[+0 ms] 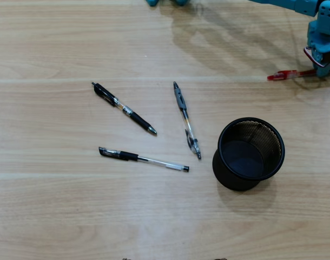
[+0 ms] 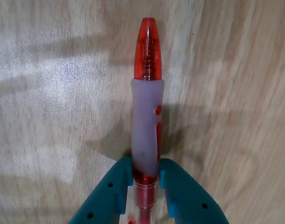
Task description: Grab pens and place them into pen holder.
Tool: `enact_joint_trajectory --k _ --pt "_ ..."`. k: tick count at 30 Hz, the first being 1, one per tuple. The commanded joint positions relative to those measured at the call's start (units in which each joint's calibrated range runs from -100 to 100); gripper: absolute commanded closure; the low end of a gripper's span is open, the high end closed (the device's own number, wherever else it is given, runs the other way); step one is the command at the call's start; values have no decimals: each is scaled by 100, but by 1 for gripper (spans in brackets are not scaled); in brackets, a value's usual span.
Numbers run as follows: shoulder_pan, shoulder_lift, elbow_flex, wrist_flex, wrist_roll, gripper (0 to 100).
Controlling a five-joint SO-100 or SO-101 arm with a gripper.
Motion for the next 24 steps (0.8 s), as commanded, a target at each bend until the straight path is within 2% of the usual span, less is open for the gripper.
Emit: enact_joint_trajectory --k 1,6,9,18,24 --pt "71 -72 -255 389 -37 98" --pt "87 -360 -1097 1051 -37 98" --pt "135 -791 -1450 1077 -37 98" --pt "264 -2786 -997 1094 -497 98" --pt "546 -4020 35 802 -764 98"
